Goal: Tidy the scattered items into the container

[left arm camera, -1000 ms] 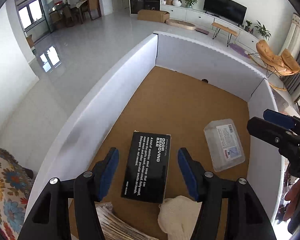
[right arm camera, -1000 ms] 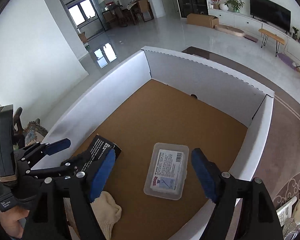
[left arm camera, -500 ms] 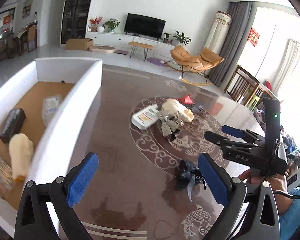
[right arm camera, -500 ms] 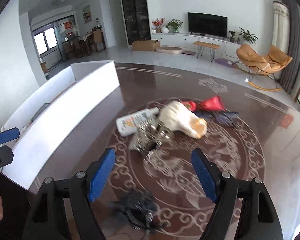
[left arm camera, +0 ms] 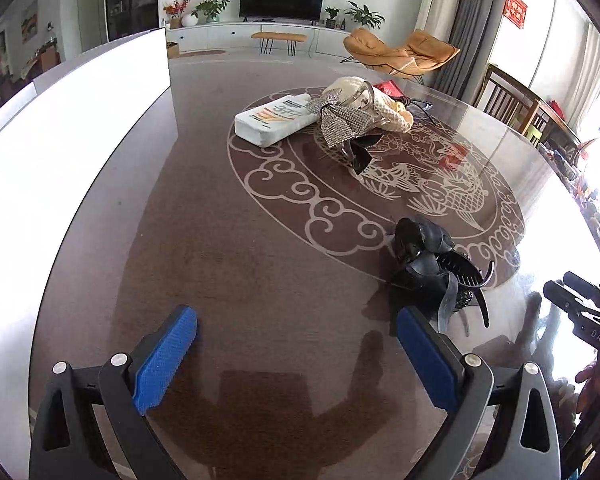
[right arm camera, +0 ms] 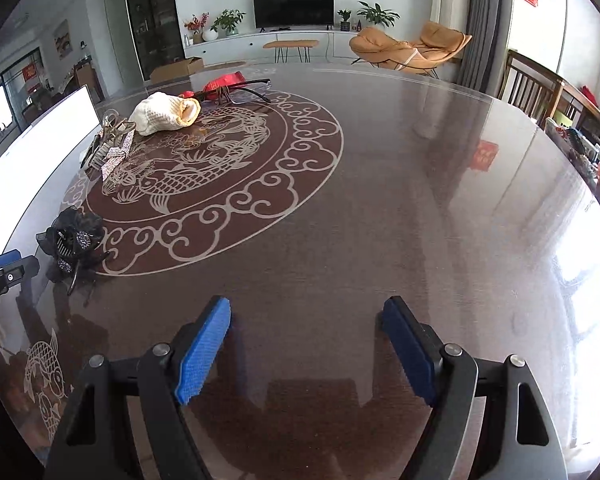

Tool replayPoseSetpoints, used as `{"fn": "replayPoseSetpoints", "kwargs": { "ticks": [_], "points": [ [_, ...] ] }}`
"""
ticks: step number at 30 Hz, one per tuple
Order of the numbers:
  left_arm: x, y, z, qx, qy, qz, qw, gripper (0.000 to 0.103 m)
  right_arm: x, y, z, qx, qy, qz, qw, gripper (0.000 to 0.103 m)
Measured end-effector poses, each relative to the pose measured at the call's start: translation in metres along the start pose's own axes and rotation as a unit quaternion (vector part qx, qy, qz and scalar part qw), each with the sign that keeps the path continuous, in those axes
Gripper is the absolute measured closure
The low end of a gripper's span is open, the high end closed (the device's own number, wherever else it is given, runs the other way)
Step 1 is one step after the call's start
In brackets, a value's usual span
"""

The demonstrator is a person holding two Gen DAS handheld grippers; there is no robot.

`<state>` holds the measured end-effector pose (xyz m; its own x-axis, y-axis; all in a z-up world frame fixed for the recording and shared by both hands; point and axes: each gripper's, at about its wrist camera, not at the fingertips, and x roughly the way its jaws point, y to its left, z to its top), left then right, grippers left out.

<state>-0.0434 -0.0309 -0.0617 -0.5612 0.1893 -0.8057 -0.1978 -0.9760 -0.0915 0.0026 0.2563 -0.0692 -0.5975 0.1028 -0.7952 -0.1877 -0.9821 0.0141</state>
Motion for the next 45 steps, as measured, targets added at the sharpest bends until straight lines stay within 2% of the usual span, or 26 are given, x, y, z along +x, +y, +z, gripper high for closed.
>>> {"fn": "replayPoseSetpoints", "kwargs": {
  "ticks": [4, 15, 45],
  "points": [
    [0.007, -0.012, 0.002, 0.04, 0.008, 0.035, 0.9985, 0.0, 0.009, 0.009, 0.004, -0.005, 0.007, -0.004, 1.0, 0.013],
    [0.026, 0.0, 0.032, 0.053, 0.002, 0.023, 0.9983, 0.0, 0.012, 0.012, 0.004, -0.006, 0.008, -0.004, 1.0, 0.011],
    [0.026, 0.0, 0.031, 0.053, 0.002, 0.022, 0.9983, 0.0, 0.012, 0.013, 0.004, -0.005, 0.008, -0.004, 1.0, 0.011]
  ]
}}
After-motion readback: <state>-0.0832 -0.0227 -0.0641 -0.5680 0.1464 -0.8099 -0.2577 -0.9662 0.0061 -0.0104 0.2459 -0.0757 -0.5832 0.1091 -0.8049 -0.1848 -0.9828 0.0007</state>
